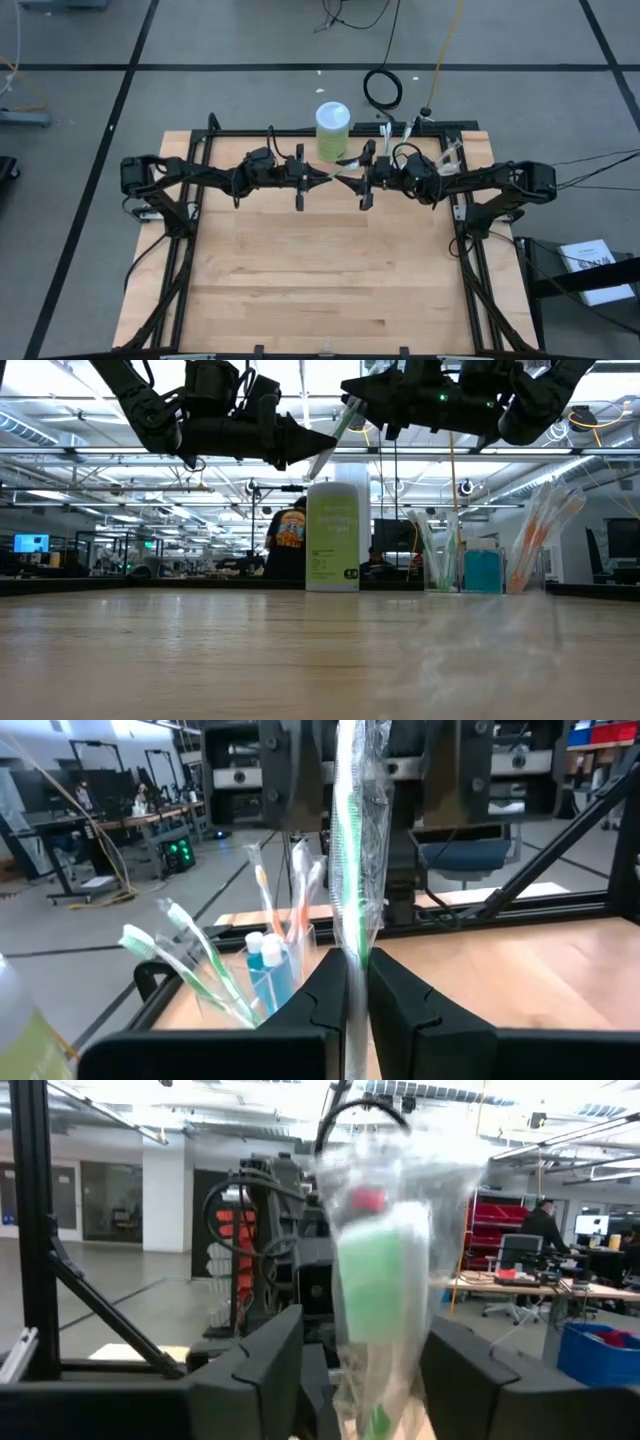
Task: Pick & Place toothbrushing station
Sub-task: Put the green toothbrush into the transparent organizer
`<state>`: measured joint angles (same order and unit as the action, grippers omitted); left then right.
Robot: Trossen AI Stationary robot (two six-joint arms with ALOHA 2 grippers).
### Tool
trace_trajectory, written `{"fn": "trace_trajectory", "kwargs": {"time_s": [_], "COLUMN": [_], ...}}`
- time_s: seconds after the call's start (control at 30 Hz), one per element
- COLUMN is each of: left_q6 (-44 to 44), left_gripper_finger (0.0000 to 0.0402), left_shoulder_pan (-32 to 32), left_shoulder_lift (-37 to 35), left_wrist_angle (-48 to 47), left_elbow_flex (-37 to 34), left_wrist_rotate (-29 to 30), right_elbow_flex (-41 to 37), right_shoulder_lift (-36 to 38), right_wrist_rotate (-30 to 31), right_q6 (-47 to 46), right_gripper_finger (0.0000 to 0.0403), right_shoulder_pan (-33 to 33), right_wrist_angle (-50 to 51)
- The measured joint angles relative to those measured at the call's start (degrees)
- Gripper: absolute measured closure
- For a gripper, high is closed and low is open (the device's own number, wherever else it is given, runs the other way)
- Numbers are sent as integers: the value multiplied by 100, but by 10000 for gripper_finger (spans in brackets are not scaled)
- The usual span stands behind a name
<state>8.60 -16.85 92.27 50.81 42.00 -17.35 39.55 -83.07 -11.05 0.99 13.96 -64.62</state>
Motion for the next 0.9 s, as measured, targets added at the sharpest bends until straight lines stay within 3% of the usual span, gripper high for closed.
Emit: {"fn": "trace_trajectory", "kwargs": {"time_s": [0.67,0.9], "left_q6": [24,9], "left_gripper_finger": [380,379], "left_shoulder_pan": [3,3], "left_shoulder_lift": [0,0], "left_wrist_angle": [-13,-61], "left_elbow_flex": [0,-1], "left_wrist_rotate": [-37,-33], "right_elbow_flex": [0,0], "right_shoulder_lift": [-2,0], "right_wrist_rotate": [23,13], "right_q6": [340,418], "right_gripper_finger": [380,392], "right_shoulder_pan": [7,7], "right_wrist_angle": [124,183]}}
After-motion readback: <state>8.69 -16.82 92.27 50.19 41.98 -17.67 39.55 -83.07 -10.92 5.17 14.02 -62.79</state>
